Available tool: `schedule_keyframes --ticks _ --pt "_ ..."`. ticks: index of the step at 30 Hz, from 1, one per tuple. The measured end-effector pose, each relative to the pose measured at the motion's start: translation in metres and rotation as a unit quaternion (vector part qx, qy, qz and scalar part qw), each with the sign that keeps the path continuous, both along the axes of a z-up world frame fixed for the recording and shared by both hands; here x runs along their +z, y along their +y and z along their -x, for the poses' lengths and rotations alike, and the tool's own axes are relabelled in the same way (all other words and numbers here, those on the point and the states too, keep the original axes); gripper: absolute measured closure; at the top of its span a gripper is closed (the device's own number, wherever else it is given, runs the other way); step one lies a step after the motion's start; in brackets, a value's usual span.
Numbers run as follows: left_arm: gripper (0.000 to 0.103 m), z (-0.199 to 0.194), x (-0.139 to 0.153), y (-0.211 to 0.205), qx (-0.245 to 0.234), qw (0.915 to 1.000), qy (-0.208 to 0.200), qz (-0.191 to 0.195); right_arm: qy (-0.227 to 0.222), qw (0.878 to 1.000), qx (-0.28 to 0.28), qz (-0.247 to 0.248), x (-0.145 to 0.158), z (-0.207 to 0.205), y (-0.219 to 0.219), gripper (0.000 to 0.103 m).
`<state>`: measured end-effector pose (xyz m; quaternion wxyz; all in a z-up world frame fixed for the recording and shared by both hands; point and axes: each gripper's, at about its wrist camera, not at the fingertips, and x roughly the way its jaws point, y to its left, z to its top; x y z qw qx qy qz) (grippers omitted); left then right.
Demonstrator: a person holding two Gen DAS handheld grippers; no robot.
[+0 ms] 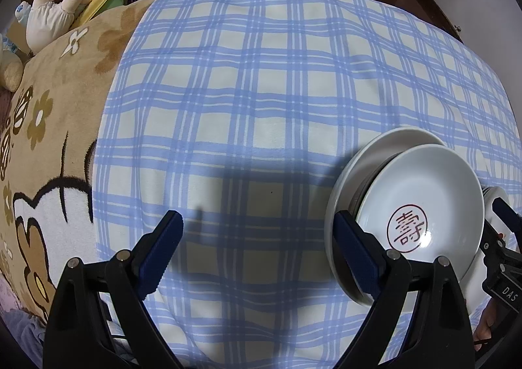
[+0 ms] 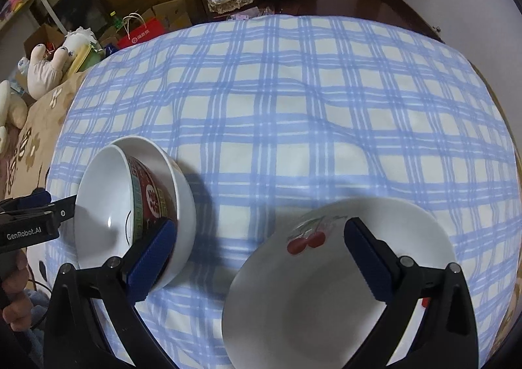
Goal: Organize plates and bowls
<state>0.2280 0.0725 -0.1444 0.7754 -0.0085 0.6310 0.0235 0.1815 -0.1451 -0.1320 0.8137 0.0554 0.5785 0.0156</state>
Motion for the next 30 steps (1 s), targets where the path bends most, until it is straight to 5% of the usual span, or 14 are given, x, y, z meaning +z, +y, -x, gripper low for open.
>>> schedule_keyframes --ticks 8,13,18,22,30 --pt "0.011 0.000 0.000 0.001 0.000 1.0000 0.000 0.002 -0.029 0.999 0.024 0.020 0.009 0.006 0.015 0.018" --pt "0.011 0.002 0.001 -0.001 -0.008 0.9999 -0.010 -0.001 -0.040 0.997 0.060 -0.016 0.010 0.011 0.022 0.063" --pt "0.011 0.004 0.003 -0.006 -0.024 0.9994 -0.019 -0.017 -0.020 0.994 0.062 -0.088 0.002 0.011 0.018 0.085" --pt "0.012 0.005 0.003 -0.008 -0.031 0.9989 -0.026 -0.022 -0.020 0.993 0.051 -0.100 -0.002 0.013 0.018 0.085" --pt "0.035 0.003 0.001 -0.014 -0.045 0.9987 -0.021 0.009 -0.010 0.994 0.040 -0.099 -0.005 0.014 0.021 0.085"
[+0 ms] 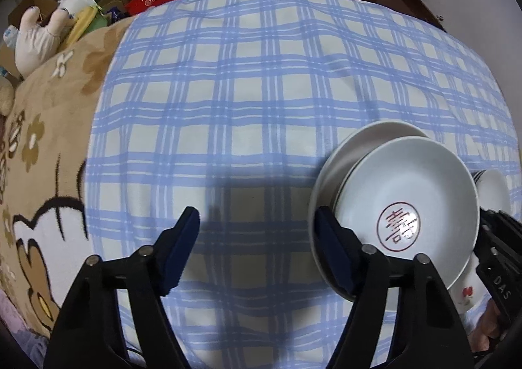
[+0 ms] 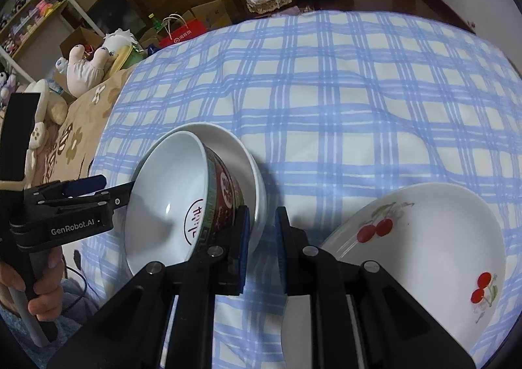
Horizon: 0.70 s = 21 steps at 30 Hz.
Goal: Organize plates and bowls
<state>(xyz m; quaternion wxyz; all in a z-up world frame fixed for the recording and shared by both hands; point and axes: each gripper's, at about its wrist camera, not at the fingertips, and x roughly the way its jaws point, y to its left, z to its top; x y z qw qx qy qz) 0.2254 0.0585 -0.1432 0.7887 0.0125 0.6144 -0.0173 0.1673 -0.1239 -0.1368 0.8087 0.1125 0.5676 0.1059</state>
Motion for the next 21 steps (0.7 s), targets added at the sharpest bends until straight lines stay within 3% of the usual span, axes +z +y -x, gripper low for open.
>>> schedule_keyframes --ticks 4,6,8,12,21 --pt "0.052 0.000 0.003 -0.005 -0.008 0.9998 0.001 0.019 0.020 1.000 -0.008 -0.020 -0.005 -0.003 -0.008 0.085" --pt "0.055 0.002 0.005 -0.010 -0.014 0.9998 -0.001 0.013 0.023 0.999 -0.009 -0.021 -0.005 -0.004 -0.007 0.085" --pt "0.060 0.001 0.005 -0.008 -0.009 0.9994 0.004 0.034 0.026 0.999 -0.012 -0.023 -0.005 -0.004 -0.008 0.085" --pt "0.063 -0.005 0.002 0.001 0.007 0.9971 0.010 0.075 0.035 0.997 -0.047 -0.045 -0.010 -0.002 -0.015 0.085" --pt "0.064 -0.004 0.004 -0.007 -0.005 0.9984 -0.007 0.056 0.039 0.996 -0.042 -0.063 -0.015 -0.003 -0.022 0.086"
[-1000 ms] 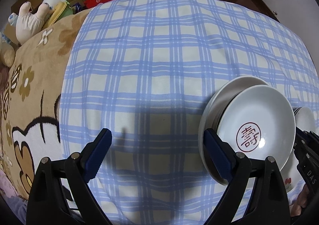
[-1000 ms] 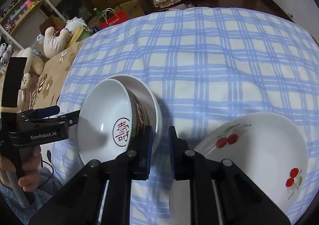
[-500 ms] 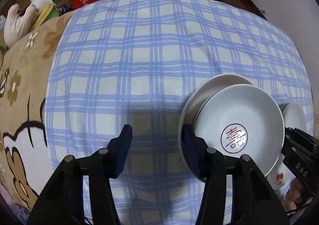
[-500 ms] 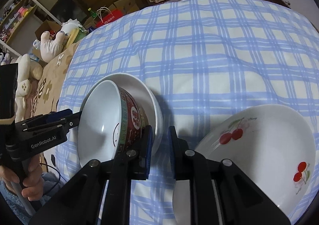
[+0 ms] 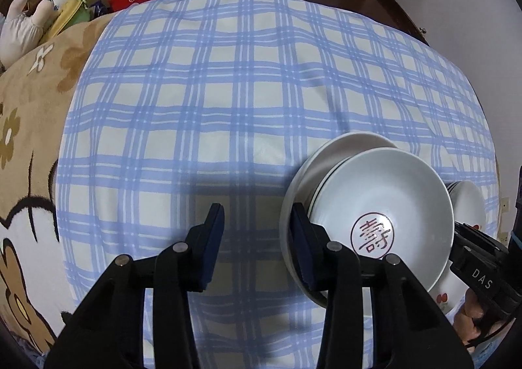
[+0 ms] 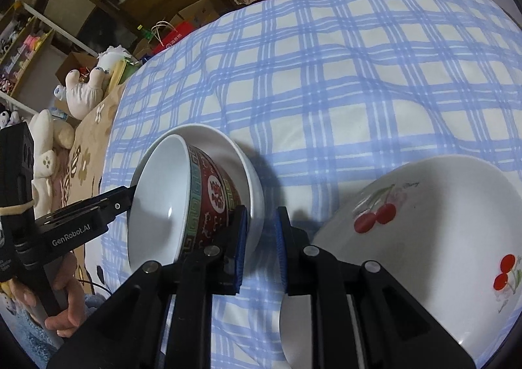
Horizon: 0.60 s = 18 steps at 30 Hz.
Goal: Organize plates and bowls
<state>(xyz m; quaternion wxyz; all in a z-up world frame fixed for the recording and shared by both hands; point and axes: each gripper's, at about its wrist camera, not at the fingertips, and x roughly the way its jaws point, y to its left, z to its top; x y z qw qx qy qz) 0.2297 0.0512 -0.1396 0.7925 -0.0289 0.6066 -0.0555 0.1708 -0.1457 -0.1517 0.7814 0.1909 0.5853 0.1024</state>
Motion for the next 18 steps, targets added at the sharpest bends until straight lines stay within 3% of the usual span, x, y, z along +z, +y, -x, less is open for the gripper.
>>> schedule_keyframes --ticks 3,9,12,14,18 --pt "0.063 -0.0006 0.0007 -0.0067 0.000 1.0000 0.003 0.001 0.011 1.000 -0.012 -0.007 -0.0021 0.0002 0.0000 0.093" --pt "0.065 -0.0013 -0.0026 0.0003 0.013 0.9997 0.016 0.016 0.008 1.000 -0.015 -0.005 -0.0015 0.0024 0.0011 0.093" --pt "0.080 -0.0008 -0.0035 0.0007 0.009 0.9993 0.014 0.033 0.007 1.000 -0.017 -0.005 -0.0014 0.0024 0.0019 0.093" --pt "0.098 -0.0002 -0.0029 -0.0035 0.003 0.9988 0.009 0.048 0.002 1.000 -0.015 0.001 -0.0002 0.0028 0.0044 0.093" --pt "0.098 0.0047 -0.0017 -0.0073 0.013 0.9991 -0.007 0.040 -0.004 1.000 -0.019 0.001 -0.0007 0.0025 0.0043 0.093"
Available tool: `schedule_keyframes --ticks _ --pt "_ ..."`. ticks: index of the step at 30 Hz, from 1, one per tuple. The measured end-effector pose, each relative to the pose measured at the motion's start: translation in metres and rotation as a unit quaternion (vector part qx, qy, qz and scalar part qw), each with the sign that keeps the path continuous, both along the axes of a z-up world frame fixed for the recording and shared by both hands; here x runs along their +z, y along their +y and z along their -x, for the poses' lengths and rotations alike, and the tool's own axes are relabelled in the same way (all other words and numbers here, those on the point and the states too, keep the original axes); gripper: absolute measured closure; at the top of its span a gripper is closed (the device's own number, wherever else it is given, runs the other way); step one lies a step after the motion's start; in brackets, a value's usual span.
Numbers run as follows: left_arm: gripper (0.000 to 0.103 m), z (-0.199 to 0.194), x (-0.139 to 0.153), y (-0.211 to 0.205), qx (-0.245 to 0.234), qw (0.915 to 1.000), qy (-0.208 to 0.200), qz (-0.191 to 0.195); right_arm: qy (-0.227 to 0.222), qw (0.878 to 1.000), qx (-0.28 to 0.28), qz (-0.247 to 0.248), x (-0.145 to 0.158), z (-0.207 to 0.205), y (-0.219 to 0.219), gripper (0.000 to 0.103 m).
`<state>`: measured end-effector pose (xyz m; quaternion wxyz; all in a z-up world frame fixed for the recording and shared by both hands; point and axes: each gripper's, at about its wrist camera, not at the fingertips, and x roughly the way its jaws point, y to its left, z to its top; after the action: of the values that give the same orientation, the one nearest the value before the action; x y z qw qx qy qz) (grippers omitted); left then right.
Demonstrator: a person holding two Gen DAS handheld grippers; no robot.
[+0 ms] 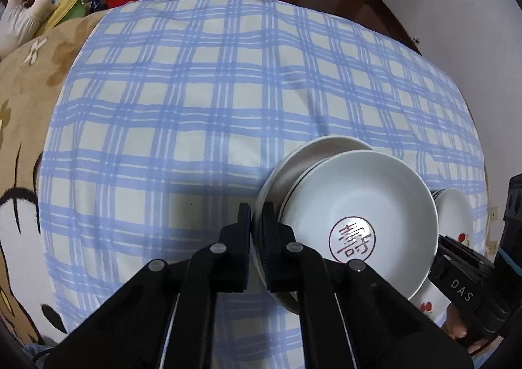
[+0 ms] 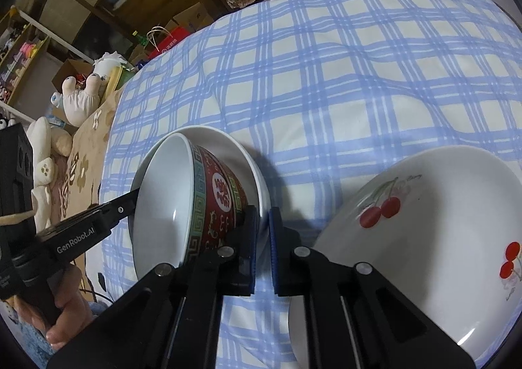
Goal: Organize plates and bowls
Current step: 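Lift and carry the held bowls with both grippers toward the cherry plate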
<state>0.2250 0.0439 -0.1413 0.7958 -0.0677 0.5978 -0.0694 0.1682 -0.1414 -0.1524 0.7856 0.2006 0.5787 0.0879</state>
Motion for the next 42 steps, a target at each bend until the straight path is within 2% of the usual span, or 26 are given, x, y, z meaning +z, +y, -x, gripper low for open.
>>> schedule_keyframes --ticks 10,16,20,23,35,42 --pt "0.098 0.003 -0.001 0.000 0.019 0.9998 -0.008 -0.006 -0.003 0.999 -0.031 -0.010 -0.002 0.003 -0.003 0.094" --pt "0.098 0.004 0.000 0.003 0.023 0.9997 -0.007 -0.003 -0.011 0.999 -0.029 -0.003 0.000 0.005 -0.001 0.094" --pt "0.098 0.006 0.002 0.003 0.021 0.9997 -0.007 -0.008 -0.034 0.999 -0.005 0.022 0.005 0.007 0.007 0.094" --pt "0.098 0.009 0.005 0.001 0.010 0.9999 -0.006 -0.012 -0.035 0.999 -0.015 0.021 0.006 0.008 0.008 0.094" --pt "0.098 0.009 0.009 0.006 0.015 0.9999 -0.005 0.003 -0.054 0.998 -0.013 0.044 0.014 0.012 0.012 0.096" --pt "0.099 0.019 0.014 0.001 0.010 0.9999 -0.007 0.003 -0.080 0.993 0.000 0.086 0.030 0.019 0.018 0.097"
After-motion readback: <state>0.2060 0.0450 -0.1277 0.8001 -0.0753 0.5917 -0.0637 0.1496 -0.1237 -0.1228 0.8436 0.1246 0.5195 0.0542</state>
